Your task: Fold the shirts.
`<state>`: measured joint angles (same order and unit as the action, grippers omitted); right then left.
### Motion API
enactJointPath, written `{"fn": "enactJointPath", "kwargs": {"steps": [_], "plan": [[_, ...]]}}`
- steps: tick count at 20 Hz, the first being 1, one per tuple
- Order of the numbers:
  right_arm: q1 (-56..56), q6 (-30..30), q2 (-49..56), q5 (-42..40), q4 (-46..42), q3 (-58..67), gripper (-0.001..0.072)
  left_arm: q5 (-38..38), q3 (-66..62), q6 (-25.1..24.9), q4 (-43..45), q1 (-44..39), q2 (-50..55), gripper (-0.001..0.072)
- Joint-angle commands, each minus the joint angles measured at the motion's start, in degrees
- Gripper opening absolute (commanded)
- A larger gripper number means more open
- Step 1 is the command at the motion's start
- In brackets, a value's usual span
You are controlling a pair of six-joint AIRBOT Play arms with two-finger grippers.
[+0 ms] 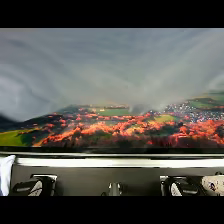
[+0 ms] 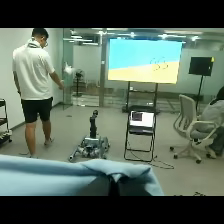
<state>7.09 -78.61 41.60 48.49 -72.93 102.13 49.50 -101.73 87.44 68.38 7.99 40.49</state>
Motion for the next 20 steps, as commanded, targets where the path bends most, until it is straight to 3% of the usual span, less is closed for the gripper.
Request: {"fn": "enactJointPath", "kwargs": {"steps": [1,4,7,10,13,18,19,20], "plan": [[0.0,-0.2,3.7,3.3,-3.2,0.6,0.0018,6.5,-0.2,0.6,4.9,0.0,4.5,0.0025],[0.0,-0.3,14.8,13.6,-3.3,0.6,0.0018,11.6,5.1,0.6,5.8,0.0,12.2,0.0026],[-0.1,-2.7,29.4,21.3,-3.3,-0.1,0.0018,11.5,15.3,0.6,5.7,0.0,21.0,0.0026],[-0.2,-8.3,44.4,19.2,-1.2,-0.8,0.0018,9.2,23.0,0.6,5.3,-0.2,31.6,0.0028],[-0.2,-15.1,54.8,18.6,8.2,-0.8,0.0019,9.0,23.6,0.7,1.7,-0.2,41.7,0.0028],[-0.2,-16.3,61.5,18.6,18.2,-0.8,0.0019,9.0,23.6,0.6,-10.3,-0.2,49.4,0.003],[-0.2,-16.3,61.4,18.3,18.2,-0.8,0.0023,9.2,23.6,0.6,-11.0,-0.2,49.5,0.0068],[0.0,-16.3,61.0,18.6,18.2,-0.6,0.0127,10.4,23.1,0.6,-11.0,0.0,49.4,0.0216]]}}
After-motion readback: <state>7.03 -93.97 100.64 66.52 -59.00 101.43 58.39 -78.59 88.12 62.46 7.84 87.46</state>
